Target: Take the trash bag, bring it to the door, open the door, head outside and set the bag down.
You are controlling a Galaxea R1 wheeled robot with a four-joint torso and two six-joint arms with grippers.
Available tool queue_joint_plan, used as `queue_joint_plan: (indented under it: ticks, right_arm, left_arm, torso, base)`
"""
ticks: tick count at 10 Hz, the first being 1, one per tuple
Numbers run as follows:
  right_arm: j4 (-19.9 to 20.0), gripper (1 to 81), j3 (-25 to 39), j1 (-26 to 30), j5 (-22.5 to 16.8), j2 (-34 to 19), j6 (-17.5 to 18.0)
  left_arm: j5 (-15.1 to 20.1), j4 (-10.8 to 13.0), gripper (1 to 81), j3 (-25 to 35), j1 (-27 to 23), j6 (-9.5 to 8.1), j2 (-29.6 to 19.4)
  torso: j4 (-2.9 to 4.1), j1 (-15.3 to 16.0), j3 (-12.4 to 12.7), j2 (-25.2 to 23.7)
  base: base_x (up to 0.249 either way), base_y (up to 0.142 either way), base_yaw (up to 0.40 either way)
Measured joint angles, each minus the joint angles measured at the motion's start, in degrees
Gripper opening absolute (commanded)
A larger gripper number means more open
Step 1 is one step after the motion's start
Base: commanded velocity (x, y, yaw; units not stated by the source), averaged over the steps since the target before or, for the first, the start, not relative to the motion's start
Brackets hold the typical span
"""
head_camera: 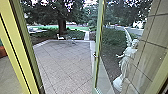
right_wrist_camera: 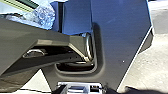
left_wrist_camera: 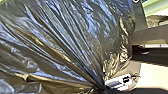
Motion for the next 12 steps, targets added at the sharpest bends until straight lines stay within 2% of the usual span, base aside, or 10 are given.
queue_joint_plan:
  ticks: [12]
  right_arm:
    - [-0.13,81.1,-0.18,-0.30,-0.20,-0.39,0.00]
  left_arm:
    - [-0.02,0.00,1.0,0.16,0.63,0.00,0.65]
  torso:
    - [-0.02,-0.35,0.04,-0.15]
  base:
    - [0.116,0.000,0.000]
